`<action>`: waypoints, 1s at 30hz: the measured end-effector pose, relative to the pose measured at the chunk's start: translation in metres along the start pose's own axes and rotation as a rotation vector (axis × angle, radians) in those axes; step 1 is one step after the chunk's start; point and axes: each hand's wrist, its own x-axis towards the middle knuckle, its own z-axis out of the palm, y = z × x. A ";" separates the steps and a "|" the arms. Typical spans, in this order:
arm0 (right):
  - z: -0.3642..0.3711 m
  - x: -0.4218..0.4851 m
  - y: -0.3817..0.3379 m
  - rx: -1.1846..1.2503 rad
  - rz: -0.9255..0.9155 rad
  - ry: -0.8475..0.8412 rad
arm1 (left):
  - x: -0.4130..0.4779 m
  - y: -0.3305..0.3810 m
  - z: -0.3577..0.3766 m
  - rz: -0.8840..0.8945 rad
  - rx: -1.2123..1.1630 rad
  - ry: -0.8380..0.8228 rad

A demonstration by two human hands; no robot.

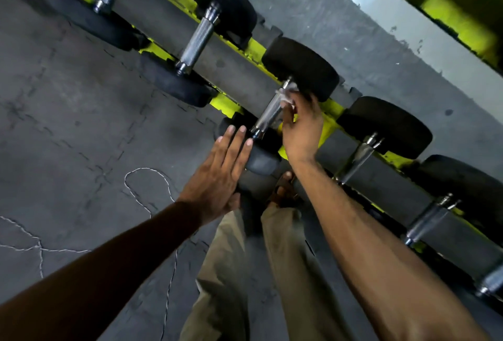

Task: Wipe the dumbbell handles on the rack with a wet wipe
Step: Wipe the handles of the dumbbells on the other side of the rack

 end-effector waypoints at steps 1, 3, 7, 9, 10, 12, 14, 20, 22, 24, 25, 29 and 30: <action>-0.001 0.001 0.000 -0.056 -0.102 -0.017 | 0.000 0.000 0.000 -0.003 0.004 -0.001; -0.001 0.004 0.003 -0.243 -0.255 -0.049 | 0.002 0.001 0.002 -0.003 0.012 -0.001; -0.011 0.010 0.005 -0.466 -0.370 -0.165 | 0.002 0.002 0.005 -0.010 0.003 -0.012; -0.014 0.015 -0.012 -0.545 -0.473 -0.381 | 0.002 0.004 0.005 -0.015 0.006 -0.014; -0.014 0.021 -0.021 -0.575 -0.551 -0.534 | 0.002 0.004 0.005 -0.019 0.013 -0.012; -0.016 0.038 -0.037 -0.650 -0.671 -0.812 | 0.002 0.007 0.003 -0.036 0.027 -0.020; -0.022 0.063 -0.048 -0.697 -0.603 -0.899 | 0.001 0.009 0.002 -0.047 0.034 -0.015; 0.005 0.057 -0.087 -0.784 -0.258 -1.180 | 0.001 0.004 -0.001 -0.012 0.014 0.012; 0.015 0.059 -0.099 -0.738 -0.100 -1.305 | 0.000 -0.001 0.002 0.006 0.007 0.024; 0.013 0.061 -0.093 -0.669 -0.129 -1.309 | -0.002 -0.006 0.006 0.029 0.022 0.019; 0.008 0.058 -0.086 -0.615 -0.168 -1.267 | -0.004 -0.007 0.007 0.046 0.025 0.014; -0.021 0.020 -0.054 -0.444 -0.385 -0.895 | -0.007 -0.012 0.008 0.088 0.015 0.012; -0.025 0.009 -0.048 -0.426 -0.435 -0.807 | -0.007 -0.013 0.007 0.095 0.011 0.015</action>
